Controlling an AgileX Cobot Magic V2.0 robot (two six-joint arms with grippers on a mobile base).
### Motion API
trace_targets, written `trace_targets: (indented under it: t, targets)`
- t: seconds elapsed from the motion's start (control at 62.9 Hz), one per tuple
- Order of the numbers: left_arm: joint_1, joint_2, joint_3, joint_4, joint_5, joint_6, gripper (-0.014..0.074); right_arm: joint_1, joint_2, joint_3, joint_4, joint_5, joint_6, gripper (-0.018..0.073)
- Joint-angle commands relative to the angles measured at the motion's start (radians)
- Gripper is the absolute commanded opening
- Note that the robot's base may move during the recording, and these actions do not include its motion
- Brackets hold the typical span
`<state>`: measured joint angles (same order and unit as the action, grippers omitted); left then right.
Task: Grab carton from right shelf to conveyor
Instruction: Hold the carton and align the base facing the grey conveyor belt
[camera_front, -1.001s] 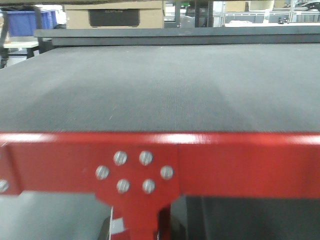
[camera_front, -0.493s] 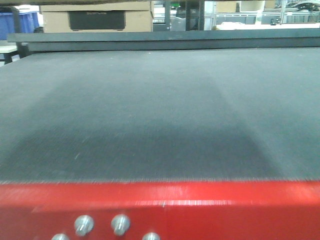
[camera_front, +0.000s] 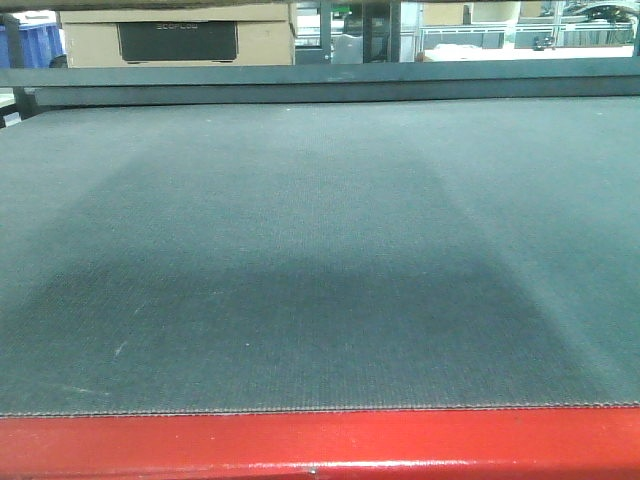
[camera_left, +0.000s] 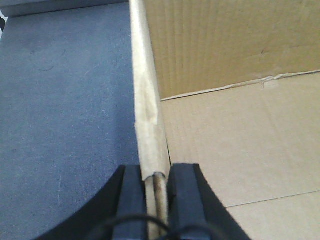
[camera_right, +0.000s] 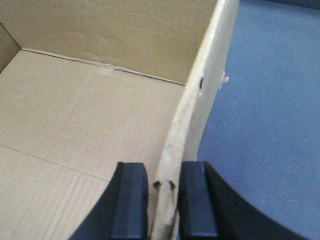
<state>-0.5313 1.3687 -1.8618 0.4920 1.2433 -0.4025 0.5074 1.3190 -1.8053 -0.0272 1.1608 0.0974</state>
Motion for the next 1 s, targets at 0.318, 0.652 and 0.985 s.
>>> trace_targets:
  t: [0.318, 0.652, 0.985]
  targets:
    - [-0.002, -0.008, -0.002, 0.058, -0.022, 0.007, -0.0016, 0.001, -0.013, -0.006, 0.016, -0.033, -0.020, -0.0068]
    - [-0.002, -0.008, -0.002, 0.058, -0.022, 0.007, -0.0016, 0.001, -0.013, -0.006, 0.016, -0.033, -0.020, -0.0068]
    - [-0.002, -0.008, -0.004, 0.036, -0.022, 0.007, -0.0016, 0.001, -0.013, -0.006, 0.016, -0.080, -0.020, -0.0068]
